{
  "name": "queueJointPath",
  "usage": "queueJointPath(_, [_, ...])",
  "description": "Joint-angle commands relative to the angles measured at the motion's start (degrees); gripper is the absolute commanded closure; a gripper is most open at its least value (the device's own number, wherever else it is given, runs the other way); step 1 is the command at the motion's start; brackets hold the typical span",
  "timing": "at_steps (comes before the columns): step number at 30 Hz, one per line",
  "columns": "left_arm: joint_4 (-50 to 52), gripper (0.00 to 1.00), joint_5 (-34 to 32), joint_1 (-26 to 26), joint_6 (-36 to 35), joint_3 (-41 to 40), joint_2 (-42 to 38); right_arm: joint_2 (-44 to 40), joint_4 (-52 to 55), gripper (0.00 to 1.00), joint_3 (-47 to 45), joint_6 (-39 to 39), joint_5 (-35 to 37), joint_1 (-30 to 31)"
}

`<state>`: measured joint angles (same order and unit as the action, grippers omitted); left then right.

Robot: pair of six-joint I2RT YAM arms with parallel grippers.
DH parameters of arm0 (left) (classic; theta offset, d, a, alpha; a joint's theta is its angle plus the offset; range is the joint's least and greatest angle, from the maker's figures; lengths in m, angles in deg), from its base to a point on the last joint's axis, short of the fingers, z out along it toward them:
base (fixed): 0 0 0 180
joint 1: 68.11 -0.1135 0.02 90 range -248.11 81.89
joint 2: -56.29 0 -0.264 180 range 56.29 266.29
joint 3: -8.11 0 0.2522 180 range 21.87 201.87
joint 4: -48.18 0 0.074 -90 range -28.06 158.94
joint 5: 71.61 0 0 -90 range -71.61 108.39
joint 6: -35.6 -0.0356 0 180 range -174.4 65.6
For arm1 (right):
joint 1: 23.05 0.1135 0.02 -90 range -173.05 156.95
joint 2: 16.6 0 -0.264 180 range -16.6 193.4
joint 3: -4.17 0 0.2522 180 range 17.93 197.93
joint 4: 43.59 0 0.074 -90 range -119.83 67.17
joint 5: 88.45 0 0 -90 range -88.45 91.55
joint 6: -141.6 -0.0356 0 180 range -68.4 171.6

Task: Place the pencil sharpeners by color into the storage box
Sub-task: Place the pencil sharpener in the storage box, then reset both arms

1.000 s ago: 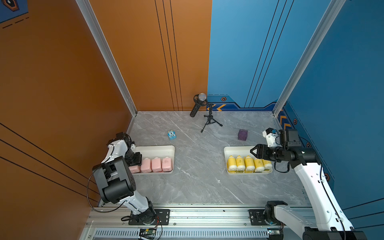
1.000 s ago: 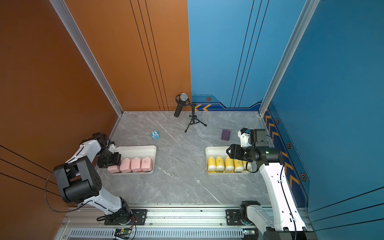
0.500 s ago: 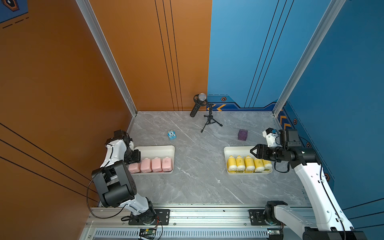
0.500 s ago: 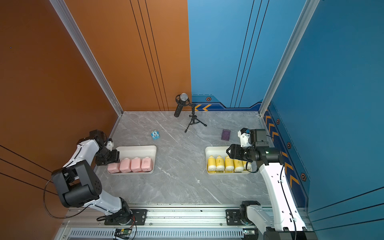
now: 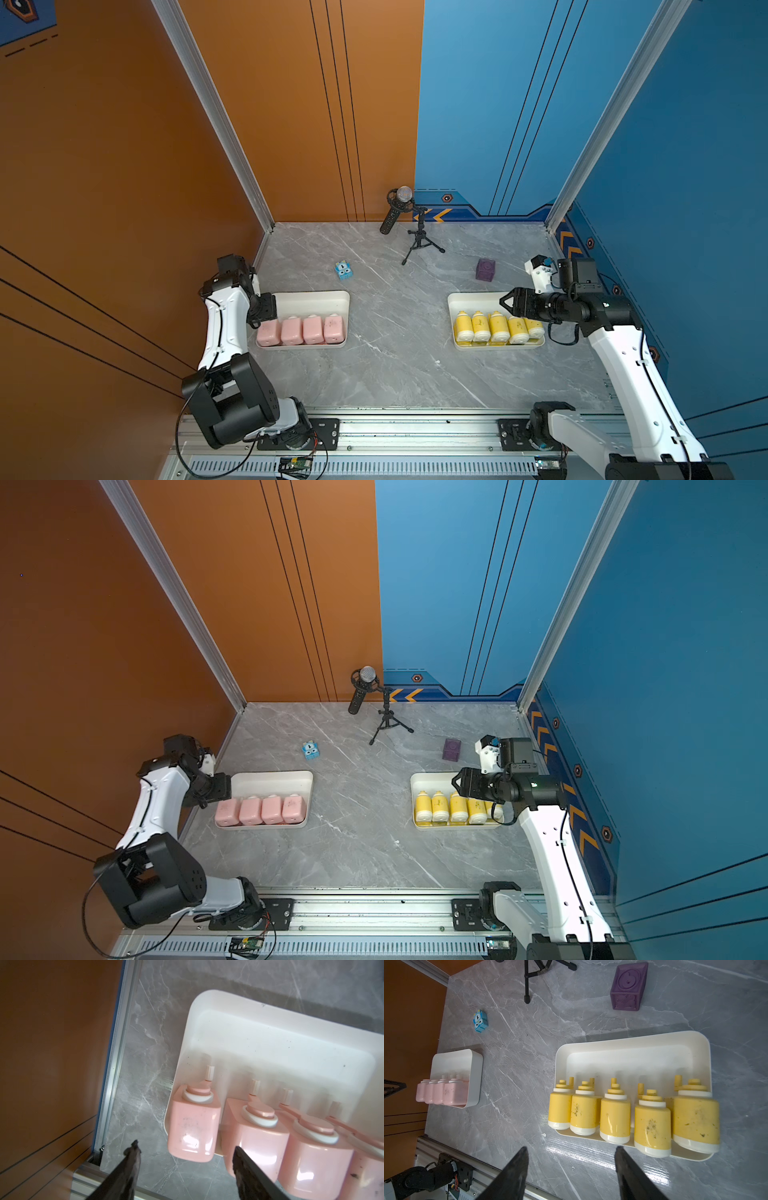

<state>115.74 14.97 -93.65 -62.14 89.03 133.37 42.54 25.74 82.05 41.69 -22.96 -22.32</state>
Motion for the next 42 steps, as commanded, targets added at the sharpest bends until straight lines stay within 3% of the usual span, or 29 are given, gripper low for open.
queueJointPath(1, [1.1, 0.23, -0.1, 1.4, 1.8, 2.8, -4.6, 0.9, -1.2, 0.32, -0.2, -0.3, -2.0, -0.5])
queueJointPath(5, [0.5, 0.12, 1.0, 4.1, 4.9, 2.5, -9.7, 1.7, -1.2, 0.3, 0.0, -0.7, -2.5, -0.5])
queueJointPath(6, [0.0, 0.02, 1.3, 4.9, 6.1, 1.7, -11.1, 2.0, -1.3, 0.28, 0.1, -0.7, -2.4, -0.5])
queueJointPath(9, [-4.0, 0.01, 1.8, 8.0, 9.9, -2.2, -16.0, 2.9, -1.3, 0.04, 0.6, -1.2, -2.0, -0.6])
queueJointPath(10, [-6.0, 0.01, 1.8, 9.1, 11.0, -3.9, -17.6, 3.2, -1.3, 0.0, 0.7, -1.3, -1.8, -0.6])
queueJointPath(16, [-20.0, 0.02, -1.5, 16.0, 19.1, -16.1, -24.2, 2.3, -4.1, 0.0, 0.1, -3.9, 3.1, -0.3])
queueJointPath(24, [-40.1, 0.02, -6.6, 22.6, 23.0, -28.3, -19.6, -8.9, -17.9, 0.0, -10.7, -7.8, 18.3, 0.0])
queueJointPath(30, [-53.2, 0.02, -7.4, 25.0, 23.3, -31.2, -14.9, -9.2, -23.0, 0.0, -14.3, -8.4, 27.1, -0.2])
queueJointPath(38, [-59.6, 0.02, -7.5, 26.2, 19.9, -31.5, -8.2, -5.7, -34.4, 0.0, -21.9, -6.8, 27.8, 0.1])
queueJointPath(42, [-63.1, 0.02, -8.4, 26.3, 18.5, -32.3, -5.6, -4.9, -38.6, 0.0, -24.5, -5.0, 31.8, 1.9])
